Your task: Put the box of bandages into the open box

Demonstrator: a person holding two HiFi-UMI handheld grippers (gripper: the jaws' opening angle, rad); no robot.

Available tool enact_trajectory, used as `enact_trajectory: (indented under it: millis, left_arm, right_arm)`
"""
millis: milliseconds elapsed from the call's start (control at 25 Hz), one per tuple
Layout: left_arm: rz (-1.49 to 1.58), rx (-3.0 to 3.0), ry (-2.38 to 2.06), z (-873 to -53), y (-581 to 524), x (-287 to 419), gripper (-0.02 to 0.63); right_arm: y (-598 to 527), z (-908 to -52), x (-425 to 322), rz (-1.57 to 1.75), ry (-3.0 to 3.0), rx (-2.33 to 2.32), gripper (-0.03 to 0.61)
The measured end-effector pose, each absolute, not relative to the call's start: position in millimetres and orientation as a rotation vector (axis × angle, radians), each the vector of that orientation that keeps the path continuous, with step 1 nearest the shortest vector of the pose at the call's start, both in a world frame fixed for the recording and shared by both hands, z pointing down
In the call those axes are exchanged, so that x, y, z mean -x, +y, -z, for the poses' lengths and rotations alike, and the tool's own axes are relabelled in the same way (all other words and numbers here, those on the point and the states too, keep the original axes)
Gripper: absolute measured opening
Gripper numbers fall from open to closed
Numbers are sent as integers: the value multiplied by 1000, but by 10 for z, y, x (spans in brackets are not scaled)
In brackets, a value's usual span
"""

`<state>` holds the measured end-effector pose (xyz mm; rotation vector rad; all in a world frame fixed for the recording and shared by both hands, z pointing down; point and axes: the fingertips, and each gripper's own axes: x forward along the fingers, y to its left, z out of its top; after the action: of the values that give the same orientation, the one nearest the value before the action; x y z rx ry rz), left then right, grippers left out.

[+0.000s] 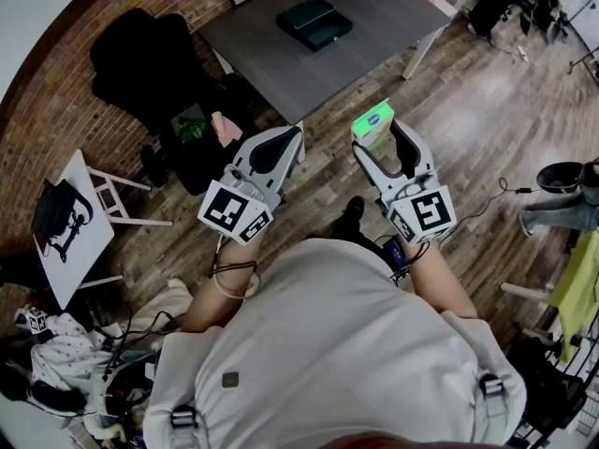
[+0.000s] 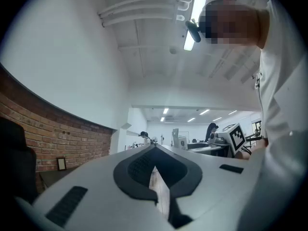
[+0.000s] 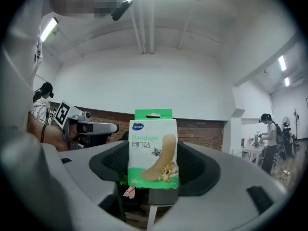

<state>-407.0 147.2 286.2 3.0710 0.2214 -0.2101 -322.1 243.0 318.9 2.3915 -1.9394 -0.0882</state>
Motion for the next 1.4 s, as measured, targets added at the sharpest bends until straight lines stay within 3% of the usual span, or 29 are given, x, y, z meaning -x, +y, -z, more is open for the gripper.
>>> enact_trajectory:
  millis: [640, 1400]
  left_arm:
    - [153, -3069, 162, -2988, 1422, 3254, 15]
    - [138, -3037, 111, -3093, 1333, 995, 15]
  right_arm:
    - [2368, -3312, 2434, 52, -1949, -2416, 301]
    - [2175, -3393, 370, -17, -2016, -2373, 301]
